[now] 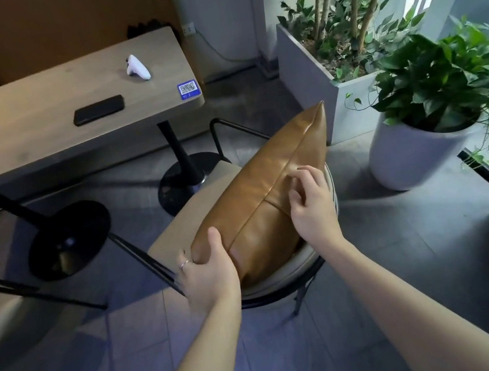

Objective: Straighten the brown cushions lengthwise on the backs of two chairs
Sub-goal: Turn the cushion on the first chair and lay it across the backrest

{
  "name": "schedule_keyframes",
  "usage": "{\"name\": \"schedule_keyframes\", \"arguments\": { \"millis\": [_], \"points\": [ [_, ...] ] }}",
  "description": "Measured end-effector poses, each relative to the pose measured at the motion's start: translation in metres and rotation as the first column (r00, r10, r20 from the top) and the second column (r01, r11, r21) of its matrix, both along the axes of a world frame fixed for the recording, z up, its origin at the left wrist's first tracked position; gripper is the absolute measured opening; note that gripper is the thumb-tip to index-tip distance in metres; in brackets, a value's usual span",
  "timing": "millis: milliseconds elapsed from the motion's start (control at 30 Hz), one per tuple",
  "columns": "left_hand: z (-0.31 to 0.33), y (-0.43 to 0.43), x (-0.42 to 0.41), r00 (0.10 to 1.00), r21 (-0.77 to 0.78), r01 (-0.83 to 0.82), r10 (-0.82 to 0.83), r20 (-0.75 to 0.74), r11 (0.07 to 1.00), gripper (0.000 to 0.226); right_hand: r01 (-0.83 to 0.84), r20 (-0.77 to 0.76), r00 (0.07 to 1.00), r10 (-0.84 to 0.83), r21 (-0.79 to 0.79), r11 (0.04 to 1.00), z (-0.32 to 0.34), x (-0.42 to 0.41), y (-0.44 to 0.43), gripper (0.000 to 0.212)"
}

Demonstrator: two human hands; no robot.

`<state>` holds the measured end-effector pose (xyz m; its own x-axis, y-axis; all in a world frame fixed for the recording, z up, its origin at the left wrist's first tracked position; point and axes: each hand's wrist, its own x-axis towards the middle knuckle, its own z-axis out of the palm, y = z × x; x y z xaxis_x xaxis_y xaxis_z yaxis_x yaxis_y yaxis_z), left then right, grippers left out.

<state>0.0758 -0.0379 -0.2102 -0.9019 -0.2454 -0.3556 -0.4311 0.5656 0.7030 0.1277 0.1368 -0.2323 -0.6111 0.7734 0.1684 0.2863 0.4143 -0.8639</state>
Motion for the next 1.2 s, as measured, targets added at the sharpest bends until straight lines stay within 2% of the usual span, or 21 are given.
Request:
{"name": "schedule_keyframes", "arguments": {
  "millis": [67, 133, 233, 267, 367, 467, 533, 600, 833, 1200],
  "points": [
    [0.002, 0.005, 0.006, 0.975, 0.129, -0.207, 0.193, 0.113, 0.97, 0.091, 0.157, 0.028, 0.988, -0.154, -0.173, 0.972, 0.001, 0.006, 0.002, 0.029],
    [0.005, 0.011, 0.011, 0.918, 0.287, -0.388, 0.339, 0.208, 0.876, 0.092, 0.269, 0.154, 0.961, -0.231, -0.306, 0.913, -0.002, 0.009, 0.001, 0.03],
    [0.003, 0.016, 0.014, 0.845, 0.402, -0.527, 0.408, 0.347, 0.749, 0.104, 0.334, 0.441, 0.871, -0.219, -0.203, 0.92, -0.017, 0.014, -0.002, 0.048],
    [0.0, 0.016, 0.014, 0.83, 0.428, -0.549, 0.407, 0.382, 0.718, 0.11, 0.344, 0.463, 0.861, -0.212, -0.221, 0.912, -0.024, 0.015, -0.003, 0.059],
    [-0.009, 0.015, 0.01, 0.823, 0.503, -0.564, 0.394, 0.409, 0.655, 0.121, 0.333, 0.316, 0.93, -0.188, -0.505, 0.796, -0.038, 0.019, -0.004, 0.083],
    [-0.017, 0.015, 0.009, 0.866, 0.526, -0.5, 0.398, 0.303, 0.688, 0.108, 0.312, 0.253, 0.946, -0.201, -0.554, 0.772, -0.047, 0.026, -0.009, 0.094],
    [-0.021, 0.015, 0.007, 0.898, 0.519, -0.438, 0.382, 0.218, 0.734, 0.094, 0.344, 0.266, 0.937, -0.228, -0.573, 0.744, -0.049, 0.026, -0.011, 0.099],
    [-0.024, 0.013, 0.004, 0.907, 0.502, -0.419, 0.368, 0.203, 0.757, 0.089, 0.369, 0.292, 0.927, -0.237, -0.582, 0.725, -0.05, 0.025, -0.012, 0.096],
    [-0.027, 0.007, -0.001, 0.897, 0.424, -0.439, 0.364, 0.249, 0.792, 0.087, 0.381, 0.289, 0.922, -0.257, -0.566, 0.731, -0.053, 0.025, -0.019, 0.088],
    [-0.03, -0.04, -0.043, 0.904, 0.425, -0.426, 0.399, 0.156, 0.799, 0.089, 0.32, 0.223, 0.945, -0.238, -0.498, 0.806, -0.061, 0.007, -0.076, 0.092]
  ]
}}
